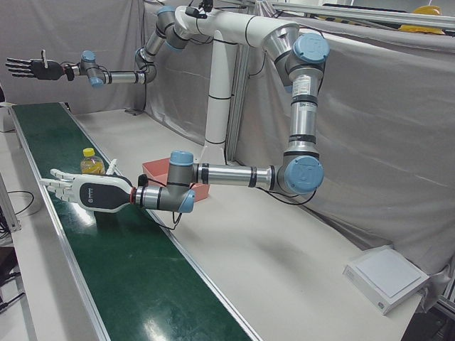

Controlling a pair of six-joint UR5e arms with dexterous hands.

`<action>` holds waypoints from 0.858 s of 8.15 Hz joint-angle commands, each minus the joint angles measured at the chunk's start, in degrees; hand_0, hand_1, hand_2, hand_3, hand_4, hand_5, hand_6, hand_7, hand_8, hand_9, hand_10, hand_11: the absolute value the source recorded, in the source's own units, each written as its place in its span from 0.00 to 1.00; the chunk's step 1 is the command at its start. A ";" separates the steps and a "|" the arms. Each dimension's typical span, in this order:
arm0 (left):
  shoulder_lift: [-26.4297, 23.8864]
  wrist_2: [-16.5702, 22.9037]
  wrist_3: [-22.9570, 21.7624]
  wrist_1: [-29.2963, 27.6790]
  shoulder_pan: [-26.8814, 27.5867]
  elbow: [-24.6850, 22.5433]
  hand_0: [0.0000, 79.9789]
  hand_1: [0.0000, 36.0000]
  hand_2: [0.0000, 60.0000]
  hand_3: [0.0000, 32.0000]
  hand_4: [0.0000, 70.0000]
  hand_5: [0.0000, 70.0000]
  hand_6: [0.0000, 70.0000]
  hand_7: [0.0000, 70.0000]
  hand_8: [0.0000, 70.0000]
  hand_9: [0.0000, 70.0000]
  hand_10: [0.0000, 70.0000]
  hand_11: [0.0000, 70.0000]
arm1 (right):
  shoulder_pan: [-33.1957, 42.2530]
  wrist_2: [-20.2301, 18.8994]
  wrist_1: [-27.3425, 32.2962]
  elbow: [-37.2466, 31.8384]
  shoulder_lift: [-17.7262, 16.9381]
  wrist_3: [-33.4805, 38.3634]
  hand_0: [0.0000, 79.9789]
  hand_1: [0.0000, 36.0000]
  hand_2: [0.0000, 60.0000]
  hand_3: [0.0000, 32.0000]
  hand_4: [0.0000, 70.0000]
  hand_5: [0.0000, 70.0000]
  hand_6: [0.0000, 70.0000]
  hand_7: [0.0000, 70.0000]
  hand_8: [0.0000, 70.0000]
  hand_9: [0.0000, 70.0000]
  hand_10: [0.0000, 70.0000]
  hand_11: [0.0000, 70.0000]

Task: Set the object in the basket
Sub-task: 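Close the left hand around the bottle and lift it off the belt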

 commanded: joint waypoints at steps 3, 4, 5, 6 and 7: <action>0.24 0.11 0.01 1.38 0.04 -7.02 0.83 0.80 1.00 0.00 1.00 1.00 1.00 1.00 1.00 1.00 1.00 1.00 | 0.00 0.02 0.04 0.00 0.00 0.00 0.00 0.00 0.00 0.00 0.00 0.00 0.00 0.00 0.00 0.00 0.00 0.00; 0.24 0.11 0.01 1.38 1.70 -9.73 0.87 0.83 1.00 0.00 1.00 1.00 1.00 1.00 1.00 1.00 1.00 1.00 | 0.00 0.02 0.04 0.00 0.00 0.00 0.00 0.00 0.00 0.00 0.00 0.00 0.00 0.00 0.00 0.00 0.00 0.00; 0.24 0.11 0.10 1.73 5.46 -12.72 0.86 0.79 1.00 0.00 1.00 1.00 1.00 1.00 1.00 1.00 1.00 1.00 | 0.00 0.02 0.04 0.00 0.00 0.00 0.00 0.00 0.00 0.00 0.00 0.00 0.00 0.00 0.00 0.00 0.00 0.00; 0.15 0.11 0.53 1.99 10.63 -14.66 0.83 0.71 1.00 0.00 1.00 1.00 1.00 1.00 1.00 1.00 1.00 1.00 | 0.00 0.02 0.04 0.00 0.00 0.00 0.00 0.00 0.00 0.00 0.00 0.00 0.00 0.00 0.00 0.00 0.00 0.00; 0.15 0.11 1.41 2.00 15.21 -15.12 0.82 0.61 1.00 0.00 1.00 1.00 1.00 1.00 1.00 1.00 1.00 1.00 | 0.00 0.02 -0.05 0.00 0.00 0.00 0.00 0.00 0.00 0.00 0.00 0.00 0.00 0.00 0.00 0.00 0.00 0.00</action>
